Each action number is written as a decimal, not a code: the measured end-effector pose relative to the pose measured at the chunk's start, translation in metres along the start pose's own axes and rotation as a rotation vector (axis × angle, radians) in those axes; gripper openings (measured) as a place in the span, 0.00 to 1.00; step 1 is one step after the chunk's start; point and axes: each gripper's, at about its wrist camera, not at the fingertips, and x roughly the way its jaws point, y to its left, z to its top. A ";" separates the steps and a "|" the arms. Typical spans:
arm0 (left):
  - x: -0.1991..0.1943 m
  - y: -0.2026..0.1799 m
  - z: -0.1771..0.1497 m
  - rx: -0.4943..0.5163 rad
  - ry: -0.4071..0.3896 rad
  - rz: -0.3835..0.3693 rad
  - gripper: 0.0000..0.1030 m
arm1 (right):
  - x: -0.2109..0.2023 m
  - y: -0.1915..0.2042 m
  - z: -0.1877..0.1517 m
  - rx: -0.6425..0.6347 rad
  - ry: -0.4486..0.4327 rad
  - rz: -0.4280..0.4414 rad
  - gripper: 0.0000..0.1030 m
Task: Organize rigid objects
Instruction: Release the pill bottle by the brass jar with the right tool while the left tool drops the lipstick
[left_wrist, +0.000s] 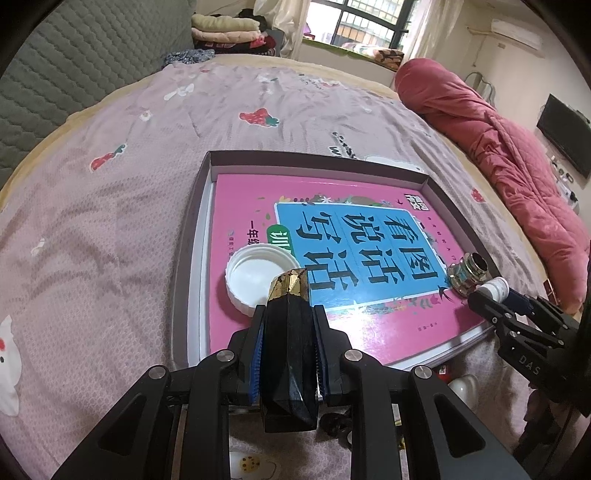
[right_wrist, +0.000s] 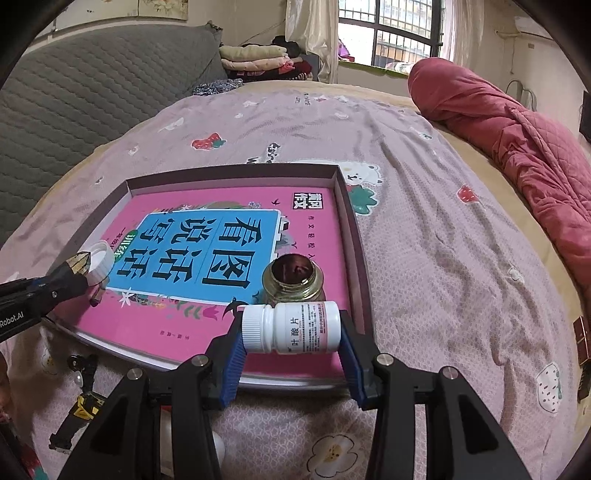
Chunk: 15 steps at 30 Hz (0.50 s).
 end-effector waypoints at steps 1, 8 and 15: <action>0.000 0.001 0.000 -0.001 -0.001 0.006 0.23 | 0.000 0.000 0.000 0.000 0.000 0.001 0.45; 0.001 0.007 0.002 -0.022 0.002 0.011 0.23 | -0.001 0.001 -0.001 -0.004 -0.005 -0.006 0.45; 0.003 0.008 0.003 -0.022 0.001 0.035 0.23 | -0.002 0.004 -0.001 -0.029 -0.014 -0.026 0.46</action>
